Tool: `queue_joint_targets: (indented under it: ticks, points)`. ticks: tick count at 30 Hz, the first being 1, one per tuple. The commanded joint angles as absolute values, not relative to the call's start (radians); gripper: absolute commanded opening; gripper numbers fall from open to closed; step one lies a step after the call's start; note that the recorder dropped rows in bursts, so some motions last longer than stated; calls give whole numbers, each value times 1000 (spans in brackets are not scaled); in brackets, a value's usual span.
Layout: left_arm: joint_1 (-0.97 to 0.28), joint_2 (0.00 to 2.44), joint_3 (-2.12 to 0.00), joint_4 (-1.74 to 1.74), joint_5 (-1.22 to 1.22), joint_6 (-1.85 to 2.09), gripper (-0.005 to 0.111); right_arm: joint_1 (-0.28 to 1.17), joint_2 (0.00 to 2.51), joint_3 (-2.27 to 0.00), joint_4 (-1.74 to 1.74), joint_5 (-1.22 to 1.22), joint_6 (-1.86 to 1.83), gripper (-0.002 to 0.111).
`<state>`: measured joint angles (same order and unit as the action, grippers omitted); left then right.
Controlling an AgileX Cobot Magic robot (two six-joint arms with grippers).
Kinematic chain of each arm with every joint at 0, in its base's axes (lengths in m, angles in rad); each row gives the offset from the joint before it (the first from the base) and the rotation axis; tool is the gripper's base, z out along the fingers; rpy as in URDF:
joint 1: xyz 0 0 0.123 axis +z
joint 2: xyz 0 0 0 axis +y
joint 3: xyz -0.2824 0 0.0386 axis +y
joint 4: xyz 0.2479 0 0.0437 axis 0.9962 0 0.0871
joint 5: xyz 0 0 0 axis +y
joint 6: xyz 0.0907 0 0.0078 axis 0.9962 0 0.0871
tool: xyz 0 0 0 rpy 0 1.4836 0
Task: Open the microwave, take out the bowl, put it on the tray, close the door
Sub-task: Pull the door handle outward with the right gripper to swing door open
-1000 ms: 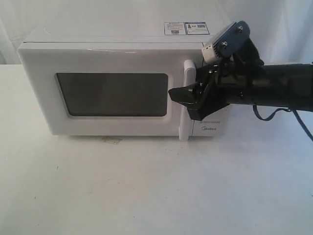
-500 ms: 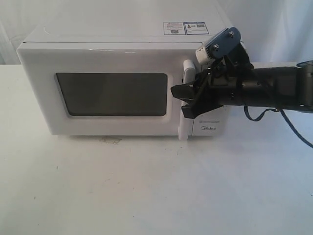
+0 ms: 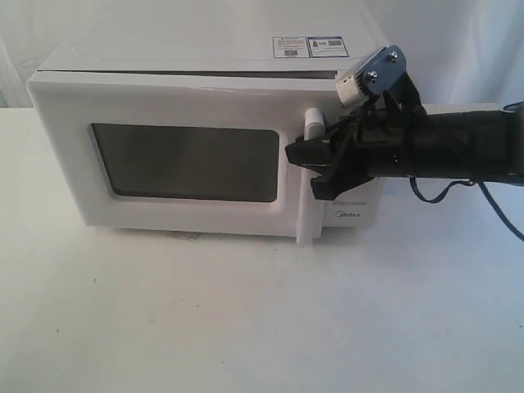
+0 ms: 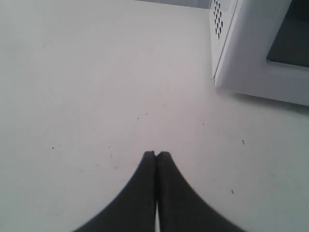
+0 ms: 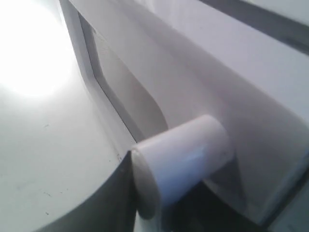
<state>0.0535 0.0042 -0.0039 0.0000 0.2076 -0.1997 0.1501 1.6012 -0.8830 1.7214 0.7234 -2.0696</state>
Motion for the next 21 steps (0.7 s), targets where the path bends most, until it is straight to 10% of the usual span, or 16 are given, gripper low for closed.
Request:
queue_joint_targets:
  ticks: [1,21]
  points:
    - [57,0,0,0,211,-202,0,169,1595,-906,1744,958,-2051,0]
    - [57,0,0,0,211,-202,0,171,1478,-838,1482,1146,-1819,0]
